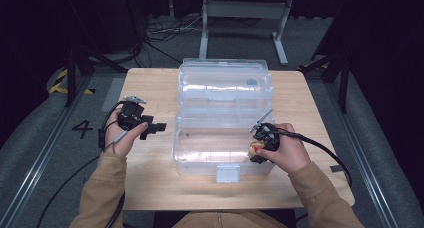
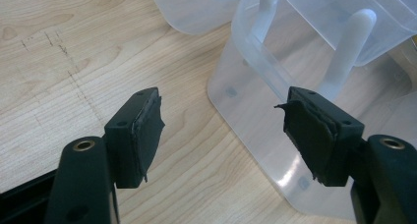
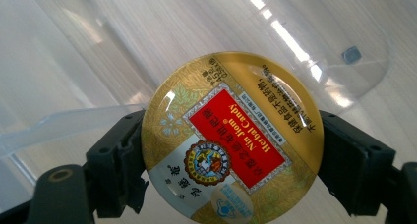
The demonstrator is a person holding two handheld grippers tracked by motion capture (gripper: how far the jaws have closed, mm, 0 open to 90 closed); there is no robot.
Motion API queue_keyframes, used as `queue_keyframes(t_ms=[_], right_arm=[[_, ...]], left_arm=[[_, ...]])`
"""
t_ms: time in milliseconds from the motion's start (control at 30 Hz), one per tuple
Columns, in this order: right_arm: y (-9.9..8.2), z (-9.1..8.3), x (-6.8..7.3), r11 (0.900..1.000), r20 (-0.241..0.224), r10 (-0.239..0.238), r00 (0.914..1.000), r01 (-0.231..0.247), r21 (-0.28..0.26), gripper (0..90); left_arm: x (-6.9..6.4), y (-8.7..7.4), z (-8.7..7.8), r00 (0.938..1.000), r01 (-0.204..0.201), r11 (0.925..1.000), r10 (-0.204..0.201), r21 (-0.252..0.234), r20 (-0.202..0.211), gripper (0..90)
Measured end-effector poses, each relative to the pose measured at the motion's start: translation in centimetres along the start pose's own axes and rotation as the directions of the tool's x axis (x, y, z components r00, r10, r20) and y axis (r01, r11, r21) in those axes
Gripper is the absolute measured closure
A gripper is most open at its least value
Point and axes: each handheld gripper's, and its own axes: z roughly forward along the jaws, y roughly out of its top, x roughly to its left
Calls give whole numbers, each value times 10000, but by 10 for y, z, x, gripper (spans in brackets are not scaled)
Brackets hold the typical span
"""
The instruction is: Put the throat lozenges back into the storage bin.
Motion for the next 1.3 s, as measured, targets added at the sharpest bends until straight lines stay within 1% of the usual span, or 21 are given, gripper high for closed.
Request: queue_keyframes(t_ms=[100, 200, 400, 567, 667, 1100, 1233, 1300], right_arm=[[1, 0, 1, 9999, 58, 1, 10000, -2, 134, 196], [1, 1, 1, 9999, 43, -2, 10000, 1, 132, 196], [2, 1, 1, 9995, 79, 17, 10000, -19, 311, 195], [2, 1, 2, 9994, 53, 119, 9999, -121, 312, 197], [2, 1, 2, 9993, 127, 185, 9997, -188, 310, 197], [3, 1, 3, 9992, 156, 188, 9997, -194, 364, 195], [2, 1, 3, 9993, 190, 190, 9996, -196, 310, 196], [1, 1, 3, 9995, 284, 243, 9993, -249, 216, 196]], left_arm=[[0, 0, 1, 10000, 21, 10000, -21, 20, 5, 315], [0, 0, 1, 10000, 25, 10000, -25, 36, 6, 315], [0, 0, 3, 10000, -7, 9999, 7, 143, 15, 314], [0, 0, 2, 10000, 22, 9999, -23, 99, 14, 314], [0, 0, 2, 10000, 44, 10000, -44, 82, -2, 314], [1, -1, 1, 10000, 43, 10000, -43, 79, 5, 314], [1, -1, 1, 10000, 3, 10000, -3, 81, -29, 314], [1, 0, 1, 10000, -5, 10000, 5, 70, -26, 314]])
